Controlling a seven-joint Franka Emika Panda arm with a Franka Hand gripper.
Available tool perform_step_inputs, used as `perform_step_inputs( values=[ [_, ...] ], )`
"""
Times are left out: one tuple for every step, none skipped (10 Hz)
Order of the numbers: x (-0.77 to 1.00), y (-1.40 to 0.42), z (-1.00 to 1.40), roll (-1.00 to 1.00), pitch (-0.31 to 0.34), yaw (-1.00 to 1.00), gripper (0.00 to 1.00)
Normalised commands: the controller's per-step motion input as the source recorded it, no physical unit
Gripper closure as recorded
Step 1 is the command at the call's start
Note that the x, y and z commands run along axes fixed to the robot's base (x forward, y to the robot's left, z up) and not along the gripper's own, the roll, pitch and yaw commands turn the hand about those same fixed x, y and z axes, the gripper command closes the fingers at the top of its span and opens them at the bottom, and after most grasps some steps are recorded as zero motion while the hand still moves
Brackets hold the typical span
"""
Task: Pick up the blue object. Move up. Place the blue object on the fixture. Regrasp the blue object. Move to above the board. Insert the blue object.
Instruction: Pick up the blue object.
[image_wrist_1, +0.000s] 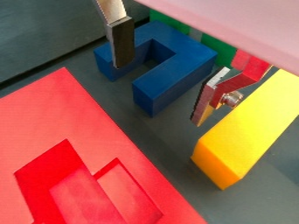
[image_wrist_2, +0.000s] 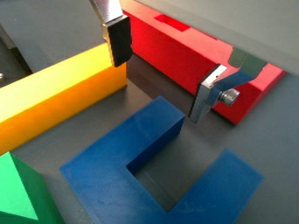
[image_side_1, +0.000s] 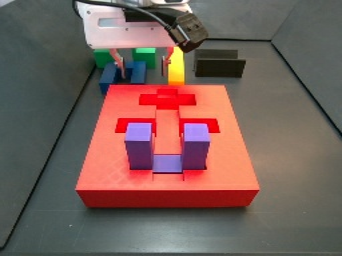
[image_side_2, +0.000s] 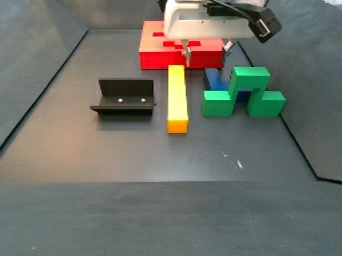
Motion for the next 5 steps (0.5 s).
perform_step_inputs(
  values=[
    [-0.09,0.05,-0.07,0.02,-0.066,-0.29,0.00],
    [-0.17,0.08,-0.03,0.02,-0.073,-0.25,0.00],
    [-0.19,0.11,-0.08,0.02,-0.091,-0.16,0.00],
    [-0.19,0.15,-0.19,0.05,-0.124,-0.07,0.00],
    [-0.18,0.17,-0.25,0.08,-0.163,0.00,0.00]
  ],
)
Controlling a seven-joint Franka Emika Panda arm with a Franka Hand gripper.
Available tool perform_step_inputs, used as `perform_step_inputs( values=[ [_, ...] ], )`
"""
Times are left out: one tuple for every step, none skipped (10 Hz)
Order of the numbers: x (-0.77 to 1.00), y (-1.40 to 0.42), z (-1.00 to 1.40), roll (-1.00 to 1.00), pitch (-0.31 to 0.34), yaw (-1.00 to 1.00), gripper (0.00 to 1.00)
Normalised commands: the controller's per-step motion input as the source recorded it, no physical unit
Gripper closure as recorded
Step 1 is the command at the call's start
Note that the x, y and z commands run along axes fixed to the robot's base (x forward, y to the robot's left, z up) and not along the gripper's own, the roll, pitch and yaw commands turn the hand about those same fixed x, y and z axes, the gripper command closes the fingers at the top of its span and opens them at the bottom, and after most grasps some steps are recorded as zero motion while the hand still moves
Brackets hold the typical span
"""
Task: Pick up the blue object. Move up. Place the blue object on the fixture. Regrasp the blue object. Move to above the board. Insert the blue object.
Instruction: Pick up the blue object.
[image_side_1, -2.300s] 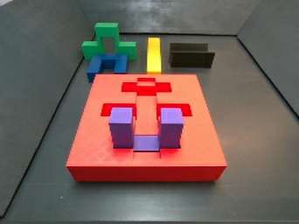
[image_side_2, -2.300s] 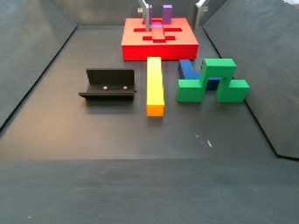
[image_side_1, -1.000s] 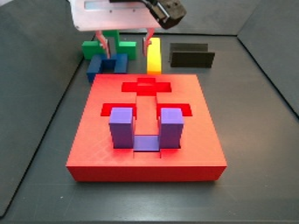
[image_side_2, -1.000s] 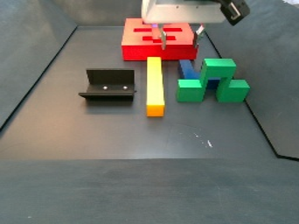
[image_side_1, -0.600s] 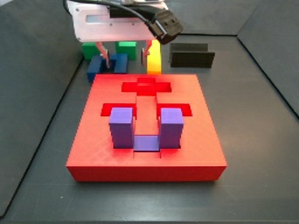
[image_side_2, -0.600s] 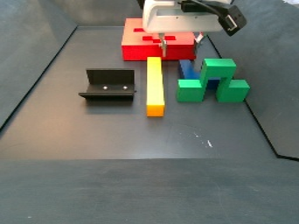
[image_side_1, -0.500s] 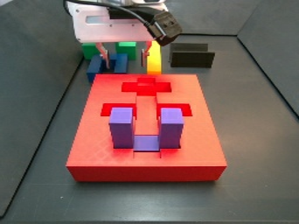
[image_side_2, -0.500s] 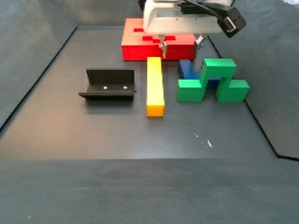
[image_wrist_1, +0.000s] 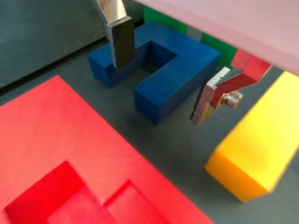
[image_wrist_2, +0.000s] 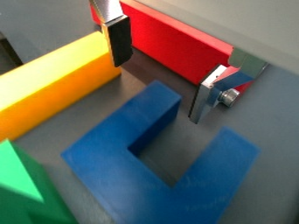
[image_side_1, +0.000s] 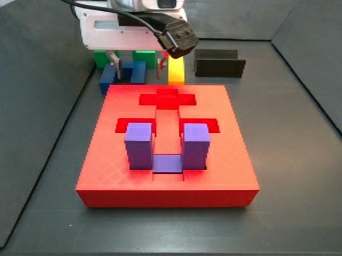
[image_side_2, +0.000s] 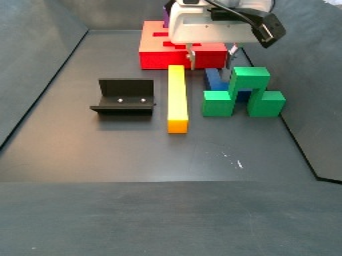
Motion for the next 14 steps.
perform_step_inputs(
  values=[
    [-0.07,0.13,-0.21,0.08,-0.140,0.00,0.00],
    [0.00,0.00,-0.11,0.08,-0.111,0.00,0.00],
    [0.00,-0.02,-0.09,0.10,-0.101,0.00,0.00],
    [0.11,-0.08,-0.07,0.12,-0.083,0.00,0.00],
    [0.20,-0.07,-0.11,0.19,-0.051,0.00,0.00],
    [0.24,-0.05,-0.15,0.29,-0.019,0.00,0.00],
    [0.22,0.00,-0.21,0.34,-0.004,-0.03,0.00],
    [0.19,0.00,-0.23,0.36,-0.006,-0.04,0.00],
    [0.10,0.00,-0.21,0.37,0.000,-0.04,0.00],
    [0.00,-0.03,-0.14,0.38,0.000,0.00,0.00],
    [0.00,-0.01,-0.15,0.33,0.000,0.00,0.00],
    [0.00,0.00,-0.12,0.22,0.000,0.00,0.00],
    [0.00,0.00,0.00,0.01,0.000,0.00,0.00],
    [0.00,0.00,0.00,0.01,-0.001,0.00,0.00]
  ],
)
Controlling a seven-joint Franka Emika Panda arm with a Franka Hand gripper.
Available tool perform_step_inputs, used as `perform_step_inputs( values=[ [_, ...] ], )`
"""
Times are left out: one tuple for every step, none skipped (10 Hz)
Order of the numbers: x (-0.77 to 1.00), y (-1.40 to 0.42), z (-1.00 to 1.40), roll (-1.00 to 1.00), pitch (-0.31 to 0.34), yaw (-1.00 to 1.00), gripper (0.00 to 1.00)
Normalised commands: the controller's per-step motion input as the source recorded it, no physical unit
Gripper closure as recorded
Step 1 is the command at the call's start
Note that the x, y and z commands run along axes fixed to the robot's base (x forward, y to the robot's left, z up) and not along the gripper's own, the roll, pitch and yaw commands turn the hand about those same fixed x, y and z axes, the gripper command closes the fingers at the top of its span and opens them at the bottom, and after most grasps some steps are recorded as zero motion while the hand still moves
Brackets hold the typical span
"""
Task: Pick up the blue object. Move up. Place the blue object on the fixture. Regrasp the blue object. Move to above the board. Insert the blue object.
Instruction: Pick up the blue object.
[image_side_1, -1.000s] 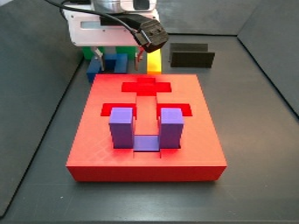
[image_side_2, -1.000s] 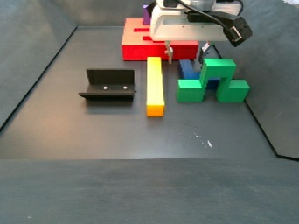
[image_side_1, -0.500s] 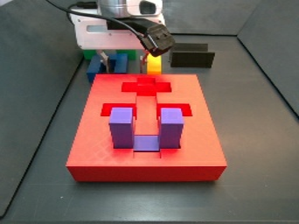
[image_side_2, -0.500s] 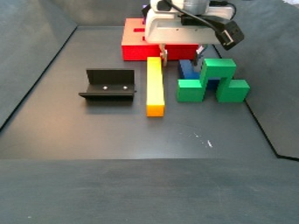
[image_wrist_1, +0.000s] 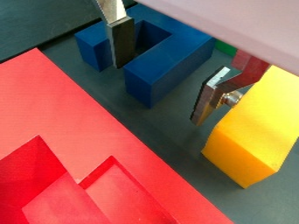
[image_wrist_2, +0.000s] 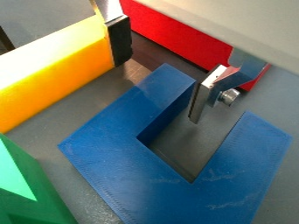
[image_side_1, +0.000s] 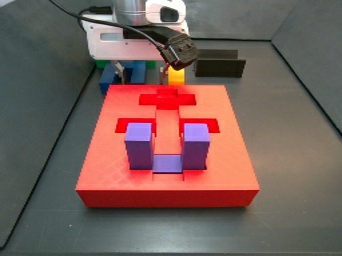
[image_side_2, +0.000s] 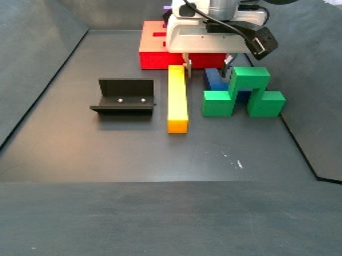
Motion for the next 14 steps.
perform_step_inputs(
  values=[
    [0.00,0.00,0.00,0.00,0.000,0.00,0.00],
    [0.00,0.00,0.00,0.00,0.000,0.00,1.00],
    [0.00,0.00,0.00,0.00,0.000,0.00,1.00],
    [0.00,0.00,0.00,0.00,0.000,0.00,1.00],
    [0.00,0.00,0.00,0.00,0.000,0.00,1.00],
    [0.00,0.00,0.00,0.00,0.000,0.00,1.00],
    [0.00,0.00,0.00,0.00,0.000,0.00,1.00],
    [0.00,0.00,0.00,0.00,0.000,0.00,1.00],
    [0.00,0.00,0.00,0.00,0.000,0.00,1.00],
    [0.00,0.00,0.00,0.00,0.000,0.00,1.00],
    [0.00,0.00,0.00,0.00,0.000,0.00,1.00],
    [0.00,0.00,0.00,0.00,0.000,0.00,1.00],
    [0.00,0.00,0.00,0.00,0.000,0.00,1.00],
    [0.00,0.00,0.00,0.00,0.000,0.00,1.00]
  ],
)
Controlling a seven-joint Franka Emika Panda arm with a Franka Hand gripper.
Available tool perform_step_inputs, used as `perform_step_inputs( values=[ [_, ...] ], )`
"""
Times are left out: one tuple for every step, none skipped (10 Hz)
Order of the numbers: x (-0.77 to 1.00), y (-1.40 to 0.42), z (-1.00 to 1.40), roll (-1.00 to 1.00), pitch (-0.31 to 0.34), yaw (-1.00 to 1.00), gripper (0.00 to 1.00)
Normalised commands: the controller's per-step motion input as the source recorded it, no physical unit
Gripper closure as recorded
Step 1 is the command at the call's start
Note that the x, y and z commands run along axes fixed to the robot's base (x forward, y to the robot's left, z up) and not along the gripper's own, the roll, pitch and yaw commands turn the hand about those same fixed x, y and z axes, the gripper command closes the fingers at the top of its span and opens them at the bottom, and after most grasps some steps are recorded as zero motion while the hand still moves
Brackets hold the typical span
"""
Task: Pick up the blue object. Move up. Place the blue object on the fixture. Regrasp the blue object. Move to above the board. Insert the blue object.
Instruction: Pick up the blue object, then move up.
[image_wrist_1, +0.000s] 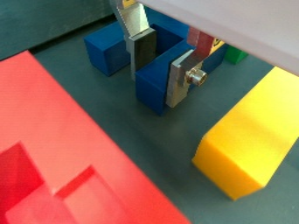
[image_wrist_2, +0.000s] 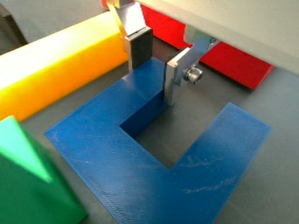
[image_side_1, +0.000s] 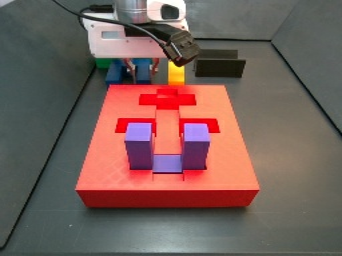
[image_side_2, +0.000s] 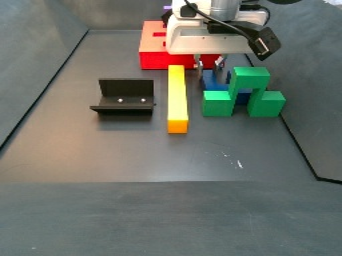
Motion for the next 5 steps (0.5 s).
perform_step_inputs(
  values=[
    [0.00,0.00,0.00,0.00,0.000,0.00,1.00],
    [0.00,0.00,0.00,0.00,0.000,0.00,1.00],
    [0.00,0.00,0.00,0.00,0.000,0.00,1.00],
    [0.00,0.00,0.83,0.00,0.000,0.00,1.00],
    [0.01,0.01,0.82,-0.01,-0.015,0.04,1.00]
  ],
)
